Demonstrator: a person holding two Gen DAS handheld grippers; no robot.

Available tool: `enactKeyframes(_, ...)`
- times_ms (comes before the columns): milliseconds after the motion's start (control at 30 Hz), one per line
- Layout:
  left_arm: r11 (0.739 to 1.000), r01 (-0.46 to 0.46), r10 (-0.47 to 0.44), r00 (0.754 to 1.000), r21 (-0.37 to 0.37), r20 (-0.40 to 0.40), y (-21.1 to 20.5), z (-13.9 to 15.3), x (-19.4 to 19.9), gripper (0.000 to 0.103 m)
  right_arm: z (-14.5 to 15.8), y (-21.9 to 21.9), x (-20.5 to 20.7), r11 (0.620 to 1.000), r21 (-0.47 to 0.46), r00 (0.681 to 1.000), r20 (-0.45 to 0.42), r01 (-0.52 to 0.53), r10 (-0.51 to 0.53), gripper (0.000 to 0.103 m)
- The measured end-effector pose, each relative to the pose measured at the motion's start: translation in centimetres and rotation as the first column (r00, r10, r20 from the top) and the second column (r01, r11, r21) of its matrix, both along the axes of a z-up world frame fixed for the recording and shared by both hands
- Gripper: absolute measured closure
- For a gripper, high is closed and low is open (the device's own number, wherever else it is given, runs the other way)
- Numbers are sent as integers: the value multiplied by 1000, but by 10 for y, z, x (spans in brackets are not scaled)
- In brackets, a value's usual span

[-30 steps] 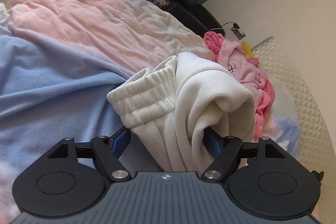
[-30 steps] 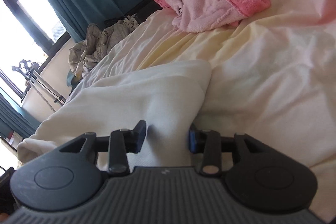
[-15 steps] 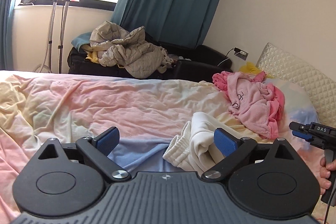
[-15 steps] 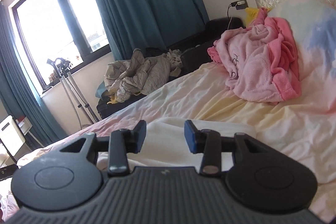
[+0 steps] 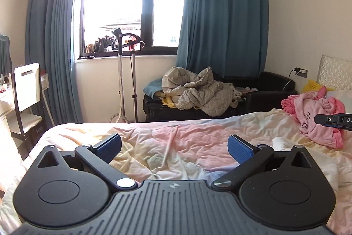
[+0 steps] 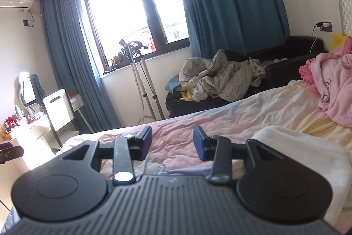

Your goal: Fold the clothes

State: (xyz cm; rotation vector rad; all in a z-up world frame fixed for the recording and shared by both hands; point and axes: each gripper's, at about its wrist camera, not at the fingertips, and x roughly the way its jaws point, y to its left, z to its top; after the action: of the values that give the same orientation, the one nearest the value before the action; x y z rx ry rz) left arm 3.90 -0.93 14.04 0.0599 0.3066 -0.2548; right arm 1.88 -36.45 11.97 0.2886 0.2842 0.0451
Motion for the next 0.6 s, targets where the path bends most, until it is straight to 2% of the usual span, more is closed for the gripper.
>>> enactKeyframes(167, 994, -101, 101, 995, 41, -1, 28, -18, -2, 0, -12, 59, 6, 994, -75, 996, 28, -78, 80, 59)
enactKeyframes(333, 984, -177, 177, 984, -6, -14, 58, -41, -2, 0, -32, 108, 19, 984, -127, 991, 21, -129, 132, 57)
enactKeyframes(467, 976, -215, 215, 976, -17, 10, 72, -47, -4, 0, -46, 133, 29, 976, -162, 988, 27, -144, 150, 53)
enactKeyframes(600, 977, -208, 209, 978, -36, 23, 75, -53, 0, 0, -60, 145, 41, 977, -160, 988, 34, -144, 151, 46)
